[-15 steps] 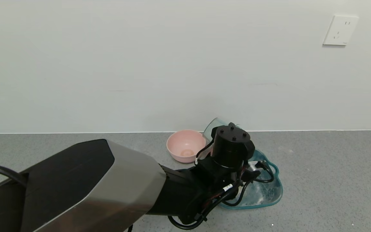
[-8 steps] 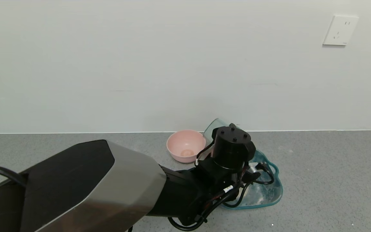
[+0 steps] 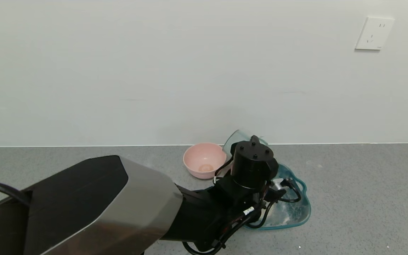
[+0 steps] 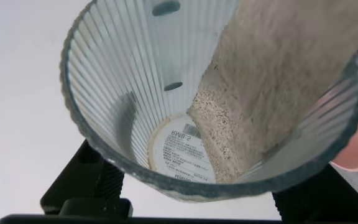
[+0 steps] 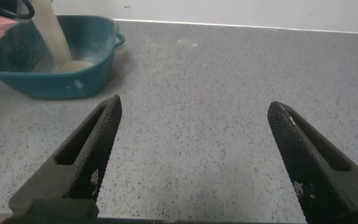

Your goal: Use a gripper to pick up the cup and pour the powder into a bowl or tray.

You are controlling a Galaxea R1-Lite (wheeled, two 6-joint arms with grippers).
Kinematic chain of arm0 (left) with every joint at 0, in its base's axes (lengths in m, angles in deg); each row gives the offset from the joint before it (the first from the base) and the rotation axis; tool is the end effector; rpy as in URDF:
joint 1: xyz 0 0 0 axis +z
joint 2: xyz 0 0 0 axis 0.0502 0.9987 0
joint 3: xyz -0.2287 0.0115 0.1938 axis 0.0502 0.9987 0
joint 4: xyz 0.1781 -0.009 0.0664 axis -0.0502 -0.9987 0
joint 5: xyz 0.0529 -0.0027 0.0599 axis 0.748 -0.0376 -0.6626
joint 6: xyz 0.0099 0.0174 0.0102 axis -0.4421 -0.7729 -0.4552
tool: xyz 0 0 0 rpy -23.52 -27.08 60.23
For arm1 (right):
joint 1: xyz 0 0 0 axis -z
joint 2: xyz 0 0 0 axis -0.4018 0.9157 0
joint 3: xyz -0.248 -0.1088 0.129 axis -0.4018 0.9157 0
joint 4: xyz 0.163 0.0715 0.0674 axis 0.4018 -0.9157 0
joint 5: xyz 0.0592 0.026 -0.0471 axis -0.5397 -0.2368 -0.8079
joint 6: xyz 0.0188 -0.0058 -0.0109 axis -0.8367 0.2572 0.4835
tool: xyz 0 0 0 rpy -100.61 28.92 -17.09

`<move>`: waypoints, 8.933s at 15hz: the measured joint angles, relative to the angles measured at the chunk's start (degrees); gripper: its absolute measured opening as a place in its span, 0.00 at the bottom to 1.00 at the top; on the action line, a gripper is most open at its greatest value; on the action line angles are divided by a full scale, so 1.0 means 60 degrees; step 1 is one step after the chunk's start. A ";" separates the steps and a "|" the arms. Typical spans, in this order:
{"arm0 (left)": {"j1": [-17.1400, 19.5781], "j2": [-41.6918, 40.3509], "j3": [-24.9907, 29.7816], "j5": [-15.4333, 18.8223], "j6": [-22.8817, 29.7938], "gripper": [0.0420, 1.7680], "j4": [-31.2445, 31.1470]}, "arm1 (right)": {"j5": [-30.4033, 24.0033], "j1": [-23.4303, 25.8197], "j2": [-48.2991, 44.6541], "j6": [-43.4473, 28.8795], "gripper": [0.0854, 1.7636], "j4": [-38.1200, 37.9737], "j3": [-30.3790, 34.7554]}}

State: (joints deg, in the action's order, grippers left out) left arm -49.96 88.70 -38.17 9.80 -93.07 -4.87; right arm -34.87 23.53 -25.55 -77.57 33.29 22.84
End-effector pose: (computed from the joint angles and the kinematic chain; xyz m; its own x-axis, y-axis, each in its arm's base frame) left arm 0.2833 -0.3485 0.1263 0.9814 -0.1706 -0.0882 0.0025 -0.4479 0.8941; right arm -0.0229 -0.0001 0.0751 1.0000 0.0029 -0.0019 -0.0029 1.0000 -0.0070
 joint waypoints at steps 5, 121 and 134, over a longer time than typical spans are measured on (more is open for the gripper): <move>-0.0010 -0.0073 0.0439 0.0065 0.0142 0.73 0.0368 | 0.0000 0.0000 0.0000 0.0000 0.97 0.0004 0.0000; 0.6343 -0.0018 0.4864 0.3992 1.9769 0.90 0.2215 | 0.0000 0.0000 0.0000 0.0000 0.97 -0.0014 0.0000; 0.6317 -0.5522 0.4602 0.4439 1.9214 0.96 -0.3019 | 0.0000 0.0000 0.0000 0.0002 0.97 -0.0014 0.0000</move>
State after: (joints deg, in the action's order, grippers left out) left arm -12.05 55.56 -10.56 36.43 22.21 -22.99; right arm -34.87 23.53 -25.55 -77.56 33.20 22.84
